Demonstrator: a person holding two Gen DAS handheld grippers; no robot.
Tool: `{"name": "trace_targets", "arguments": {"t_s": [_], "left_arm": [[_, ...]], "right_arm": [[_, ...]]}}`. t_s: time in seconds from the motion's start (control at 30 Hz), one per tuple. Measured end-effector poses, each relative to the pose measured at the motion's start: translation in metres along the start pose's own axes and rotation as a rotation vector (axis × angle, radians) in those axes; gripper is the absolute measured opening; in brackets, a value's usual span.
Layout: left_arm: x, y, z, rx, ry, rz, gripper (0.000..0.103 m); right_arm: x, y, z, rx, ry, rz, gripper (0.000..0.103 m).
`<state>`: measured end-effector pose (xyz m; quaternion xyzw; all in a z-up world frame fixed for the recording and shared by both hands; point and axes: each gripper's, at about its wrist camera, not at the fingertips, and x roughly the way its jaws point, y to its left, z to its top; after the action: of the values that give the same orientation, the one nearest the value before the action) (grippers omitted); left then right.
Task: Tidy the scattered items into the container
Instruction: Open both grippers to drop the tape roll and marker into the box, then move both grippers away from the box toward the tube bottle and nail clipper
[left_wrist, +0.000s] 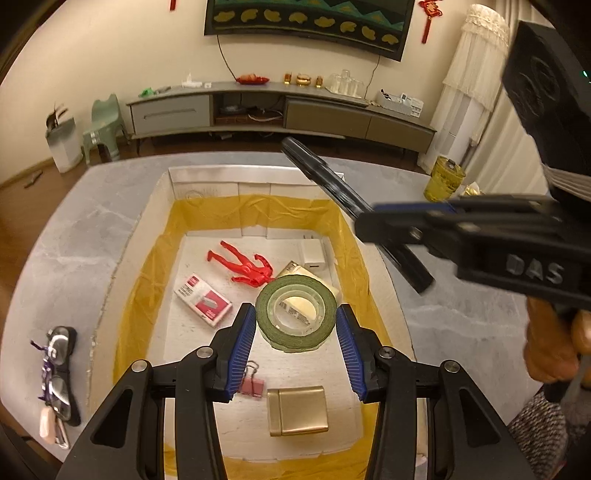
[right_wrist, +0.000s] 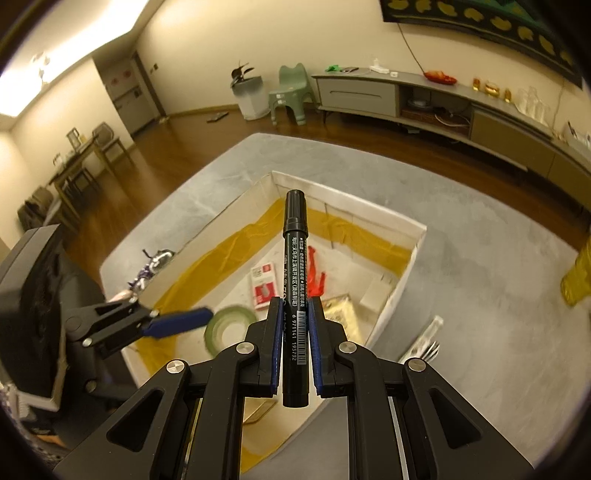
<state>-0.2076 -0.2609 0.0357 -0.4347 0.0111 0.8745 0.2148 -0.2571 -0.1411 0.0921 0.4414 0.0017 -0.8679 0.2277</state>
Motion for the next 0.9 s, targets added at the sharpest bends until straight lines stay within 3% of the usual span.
{"name": "trace_targets", "arguments": {"t_s": [0.3,0.53,0.63,0.7,0.9], "left_arm": [[0.019,0.007,0.007,-0.056,0.058,-0.030,0.047],[0.031,0.012,0.014,-0.069,0.086,-0.012,0.047],[0.039,0.016,0.014,-0.069,0.115,0.013,0.052],[0.040,0.018,0.012,-0.071,0.113,0.016,0.059],[0.033,0.028,0.011,-0.091,0.089,0.010,0.059]], "right_arm": [[0.054,-0.003,0.035,-0.119,0.077,-0.065,0.014],[0.098,-0.008,0.047,-0.205,0.132,-0.150,0.014],[0.114,-0.010,0.052,-0.236,0.136,-0.209,0.022],[0.117,-0.016,0.053,-0.218,0.131,-0.208,0.030],[0.110,-0.027,0.051,-0.165,0.119,-0.170,0.030]]}}
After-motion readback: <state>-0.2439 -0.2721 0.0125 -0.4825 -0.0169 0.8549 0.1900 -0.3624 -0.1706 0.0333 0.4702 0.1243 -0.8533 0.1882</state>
